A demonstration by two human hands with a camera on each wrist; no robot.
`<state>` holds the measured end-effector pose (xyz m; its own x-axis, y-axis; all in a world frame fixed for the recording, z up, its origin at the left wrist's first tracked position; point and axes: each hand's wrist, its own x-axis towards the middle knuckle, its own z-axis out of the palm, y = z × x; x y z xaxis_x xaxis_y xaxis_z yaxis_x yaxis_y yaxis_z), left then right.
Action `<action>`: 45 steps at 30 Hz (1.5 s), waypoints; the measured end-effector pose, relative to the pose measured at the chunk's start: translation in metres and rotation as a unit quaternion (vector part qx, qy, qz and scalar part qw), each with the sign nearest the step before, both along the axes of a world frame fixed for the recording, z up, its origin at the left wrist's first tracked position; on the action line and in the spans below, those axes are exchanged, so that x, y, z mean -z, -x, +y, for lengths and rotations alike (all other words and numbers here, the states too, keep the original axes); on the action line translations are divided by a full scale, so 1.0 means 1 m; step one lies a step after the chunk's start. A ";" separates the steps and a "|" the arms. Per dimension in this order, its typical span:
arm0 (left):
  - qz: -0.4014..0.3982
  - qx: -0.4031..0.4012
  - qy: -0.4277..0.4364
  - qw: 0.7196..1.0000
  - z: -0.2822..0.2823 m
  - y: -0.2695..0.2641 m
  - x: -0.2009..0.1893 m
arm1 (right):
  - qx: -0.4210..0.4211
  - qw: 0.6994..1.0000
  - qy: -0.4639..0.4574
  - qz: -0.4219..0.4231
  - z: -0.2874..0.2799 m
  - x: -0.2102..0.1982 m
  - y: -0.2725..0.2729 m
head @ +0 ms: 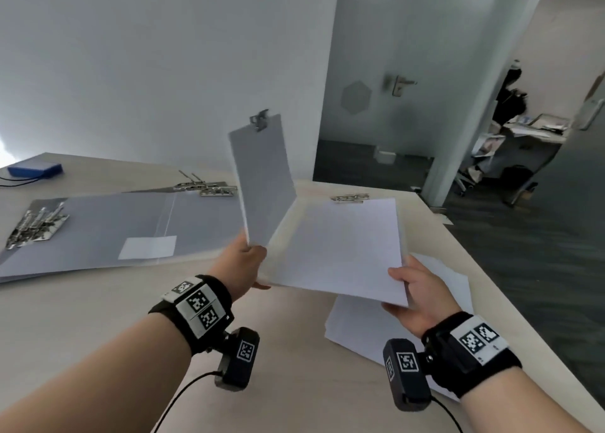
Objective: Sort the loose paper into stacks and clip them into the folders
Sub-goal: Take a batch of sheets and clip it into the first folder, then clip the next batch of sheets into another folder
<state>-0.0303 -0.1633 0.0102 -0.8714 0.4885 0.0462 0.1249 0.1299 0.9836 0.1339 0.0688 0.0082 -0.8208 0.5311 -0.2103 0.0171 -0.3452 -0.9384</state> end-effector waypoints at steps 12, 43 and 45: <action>-0.145 0.144 -0.034 0.978 0.036 0.030 0.003 | -0.041 0.999 0.005 0.024 0.033 -0.007 0.021; -0.235 -0.111 0.037 0.965 0.178 0.147 0.038 | 0.141 0.986 0.036 -0.075 0.108 0.032 -0.035; -0.188 -0.133 0.088 0.969 0.168 0.144 0.048 | 0.157 0.984 0.026 -0.079 0.108 0.034 -0.043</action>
<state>-0.1741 0.0042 -0.0375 -0.9064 0.2167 -0.3627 -0.2991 0.2774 0.9130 0.1767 0.1769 -0.0254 -0.5726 0.7384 -0.3562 0.0459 -0.4050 -0.9132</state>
